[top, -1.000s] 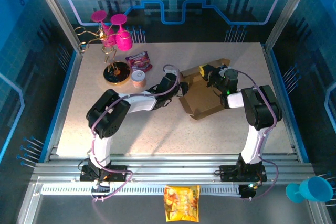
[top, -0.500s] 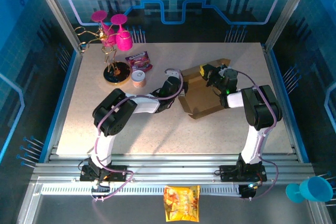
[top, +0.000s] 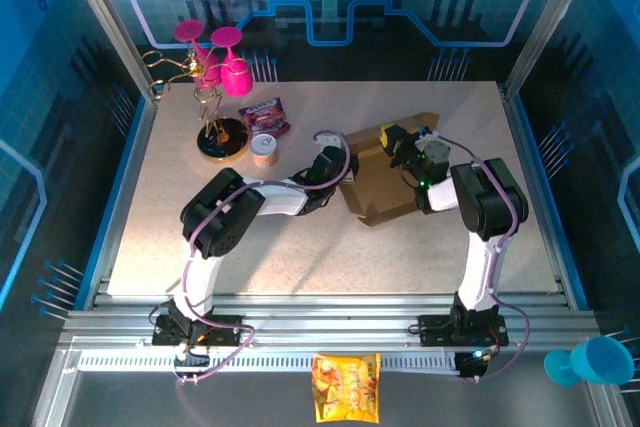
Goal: Fold the paper box
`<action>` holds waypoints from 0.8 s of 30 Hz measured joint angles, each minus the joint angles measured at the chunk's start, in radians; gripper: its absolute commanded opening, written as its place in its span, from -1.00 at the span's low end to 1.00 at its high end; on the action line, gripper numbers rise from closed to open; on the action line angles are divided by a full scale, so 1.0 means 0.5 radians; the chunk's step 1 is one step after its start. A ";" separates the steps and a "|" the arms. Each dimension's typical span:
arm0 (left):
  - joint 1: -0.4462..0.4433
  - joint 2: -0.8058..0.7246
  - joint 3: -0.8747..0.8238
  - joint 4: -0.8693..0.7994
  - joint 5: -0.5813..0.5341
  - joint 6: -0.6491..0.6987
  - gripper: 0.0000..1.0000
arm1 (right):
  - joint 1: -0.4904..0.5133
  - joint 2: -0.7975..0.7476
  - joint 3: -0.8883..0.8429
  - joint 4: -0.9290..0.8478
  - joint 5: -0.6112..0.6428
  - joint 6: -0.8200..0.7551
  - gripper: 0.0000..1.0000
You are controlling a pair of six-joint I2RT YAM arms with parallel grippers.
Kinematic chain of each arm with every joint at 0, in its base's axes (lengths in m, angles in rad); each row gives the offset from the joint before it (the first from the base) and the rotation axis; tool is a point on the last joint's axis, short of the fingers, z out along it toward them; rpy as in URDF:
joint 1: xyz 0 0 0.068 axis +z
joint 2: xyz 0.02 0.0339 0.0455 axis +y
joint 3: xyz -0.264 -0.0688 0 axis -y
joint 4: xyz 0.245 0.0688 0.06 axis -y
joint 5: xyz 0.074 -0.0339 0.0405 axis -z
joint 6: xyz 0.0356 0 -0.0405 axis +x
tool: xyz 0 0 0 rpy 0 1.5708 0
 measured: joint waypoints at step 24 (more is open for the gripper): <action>-0.048 0.163 0.420 -0.491 -0.298 -0.108 -1.00 | 0.011 0.068 -0.030 0.187 0.176 0.010 -1.00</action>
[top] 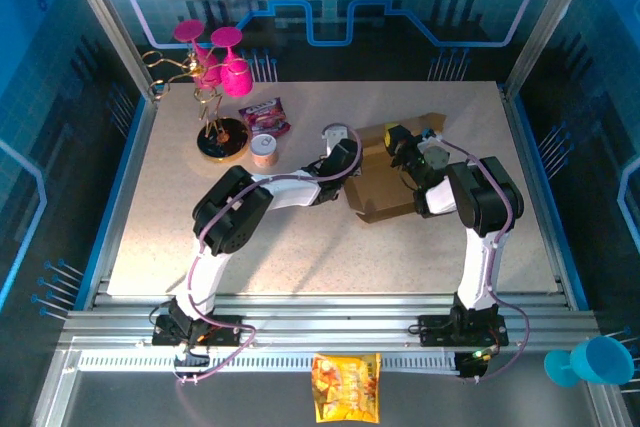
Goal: Fold the paper box
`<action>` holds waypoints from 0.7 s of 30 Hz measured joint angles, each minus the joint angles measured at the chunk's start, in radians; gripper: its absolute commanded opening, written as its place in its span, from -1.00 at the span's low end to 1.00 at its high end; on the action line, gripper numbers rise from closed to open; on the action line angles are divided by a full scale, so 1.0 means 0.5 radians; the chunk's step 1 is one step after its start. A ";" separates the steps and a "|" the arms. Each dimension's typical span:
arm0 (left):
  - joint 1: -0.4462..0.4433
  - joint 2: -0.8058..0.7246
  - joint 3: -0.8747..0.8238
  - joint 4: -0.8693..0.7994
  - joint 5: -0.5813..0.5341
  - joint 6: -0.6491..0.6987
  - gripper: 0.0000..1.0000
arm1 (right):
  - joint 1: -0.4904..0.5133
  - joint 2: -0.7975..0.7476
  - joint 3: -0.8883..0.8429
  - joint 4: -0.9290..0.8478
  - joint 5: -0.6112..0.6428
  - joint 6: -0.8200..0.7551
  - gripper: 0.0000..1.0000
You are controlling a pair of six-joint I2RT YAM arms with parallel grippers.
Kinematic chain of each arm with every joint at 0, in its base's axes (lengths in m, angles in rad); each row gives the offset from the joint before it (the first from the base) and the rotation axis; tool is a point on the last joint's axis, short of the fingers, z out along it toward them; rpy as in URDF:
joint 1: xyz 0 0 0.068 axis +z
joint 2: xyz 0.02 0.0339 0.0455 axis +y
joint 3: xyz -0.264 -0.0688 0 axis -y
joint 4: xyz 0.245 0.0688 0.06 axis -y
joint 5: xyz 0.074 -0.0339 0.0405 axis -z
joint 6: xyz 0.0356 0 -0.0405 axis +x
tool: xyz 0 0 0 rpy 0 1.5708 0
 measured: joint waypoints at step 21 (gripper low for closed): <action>0.001 0.140 0.383 -0.549 -0.065 -0.245 -0.44 | 0.001 0.001 0.027 -0.040 0.004 0.067 -1.00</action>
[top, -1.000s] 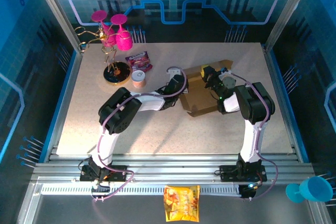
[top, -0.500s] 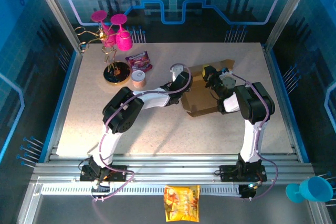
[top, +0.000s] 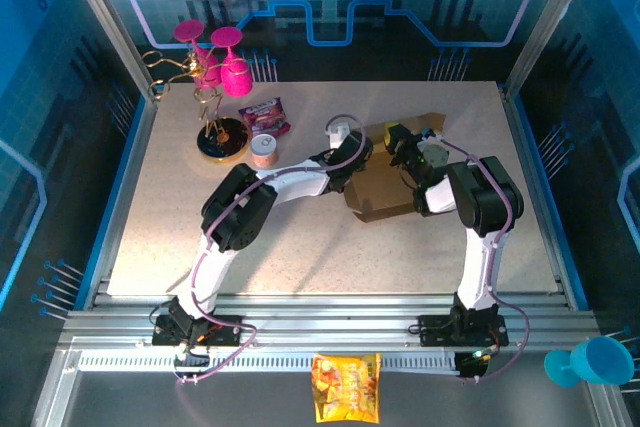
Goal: Fold the paper box
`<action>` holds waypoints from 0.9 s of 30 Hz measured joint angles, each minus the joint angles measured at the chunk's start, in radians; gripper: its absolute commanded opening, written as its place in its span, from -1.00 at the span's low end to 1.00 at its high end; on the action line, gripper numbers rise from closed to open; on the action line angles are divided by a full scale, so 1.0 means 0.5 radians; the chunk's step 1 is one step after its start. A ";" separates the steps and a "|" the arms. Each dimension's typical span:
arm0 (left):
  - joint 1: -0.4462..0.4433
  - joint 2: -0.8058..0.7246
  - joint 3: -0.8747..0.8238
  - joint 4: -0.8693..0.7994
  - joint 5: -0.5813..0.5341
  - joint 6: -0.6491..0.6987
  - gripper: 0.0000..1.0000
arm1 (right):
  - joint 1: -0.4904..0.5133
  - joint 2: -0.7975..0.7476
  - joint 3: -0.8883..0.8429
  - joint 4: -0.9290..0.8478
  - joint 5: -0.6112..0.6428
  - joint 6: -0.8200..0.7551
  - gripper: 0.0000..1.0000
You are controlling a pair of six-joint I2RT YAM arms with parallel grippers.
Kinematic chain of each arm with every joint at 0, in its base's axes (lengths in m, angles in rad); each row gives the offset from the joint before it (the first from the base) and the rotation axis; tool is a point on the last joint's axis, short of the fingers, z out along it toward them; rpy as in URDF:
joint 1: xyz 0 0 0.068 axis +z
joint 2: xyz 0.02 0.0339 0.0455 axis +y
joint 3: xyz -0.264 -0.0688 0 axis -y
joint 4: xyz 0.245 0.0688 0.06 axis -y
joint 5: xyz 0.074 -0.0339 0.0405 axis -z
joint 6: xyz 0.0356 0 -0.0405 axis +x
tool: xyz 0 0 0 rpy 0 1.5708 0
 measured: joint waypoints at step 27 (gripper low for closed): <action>0.056 -0.014 0.107 -0.351 -0.052 -0.042 -1.00 | 0.011 -0.521 -0.084 -0.783 -0.012 -0.088 0.34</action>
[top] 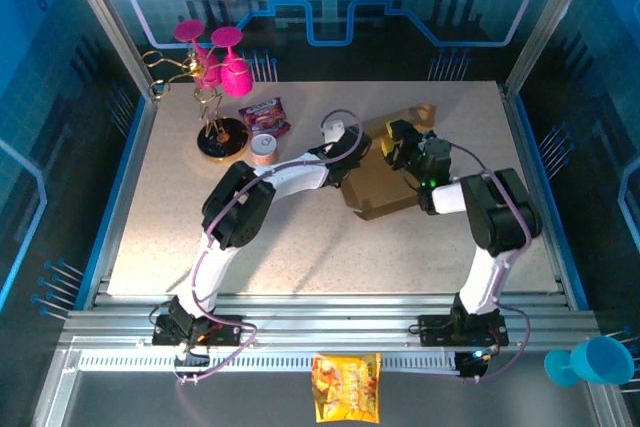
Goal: Fold the paper box
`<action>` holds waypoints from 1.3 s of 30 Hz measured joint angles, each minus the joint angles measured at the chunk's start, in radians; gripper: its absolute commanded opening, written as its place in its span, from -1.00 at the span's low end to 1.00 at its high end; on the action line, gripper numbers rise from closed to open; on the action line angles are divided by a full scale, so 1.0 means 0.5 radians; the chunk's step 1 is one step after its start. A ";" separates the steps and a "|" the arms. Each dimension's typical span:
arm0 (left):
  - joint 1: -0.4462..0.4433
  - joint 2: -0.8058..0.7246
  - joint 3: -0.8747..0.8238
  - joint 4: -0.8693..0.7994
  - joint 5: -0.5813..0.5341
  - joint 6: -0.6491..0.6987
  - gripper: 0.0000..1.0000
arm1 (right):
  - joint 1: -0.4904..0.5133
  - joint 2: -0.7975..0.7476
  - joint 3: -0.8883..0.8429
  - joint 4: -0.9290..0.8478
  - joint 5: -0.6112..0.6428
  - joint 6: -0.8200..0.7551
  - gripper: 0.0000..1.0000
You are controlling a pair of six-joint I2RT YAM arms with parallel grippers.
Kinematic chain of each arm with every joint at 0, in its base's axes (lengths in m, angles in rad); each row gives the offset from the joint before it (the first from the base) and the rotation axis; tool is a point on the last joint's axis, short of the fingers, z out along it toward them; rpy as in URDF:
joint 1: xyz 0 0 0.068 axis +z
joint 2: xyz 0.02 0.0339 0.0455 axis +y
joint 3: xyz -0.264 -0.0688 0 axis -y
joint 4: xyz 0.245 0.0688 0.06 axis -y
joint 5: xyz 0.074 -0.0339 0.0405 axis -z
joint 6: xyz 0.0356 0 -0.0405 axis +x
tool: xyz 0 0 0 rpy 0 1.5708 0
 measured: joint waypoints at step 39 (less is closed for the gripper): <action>0.297 -0.680 0.378 -1.518 1.115 0.356 -1.00 | -0.053 -0.368 1.820 -3.629 -0.185 -1.775 -0.14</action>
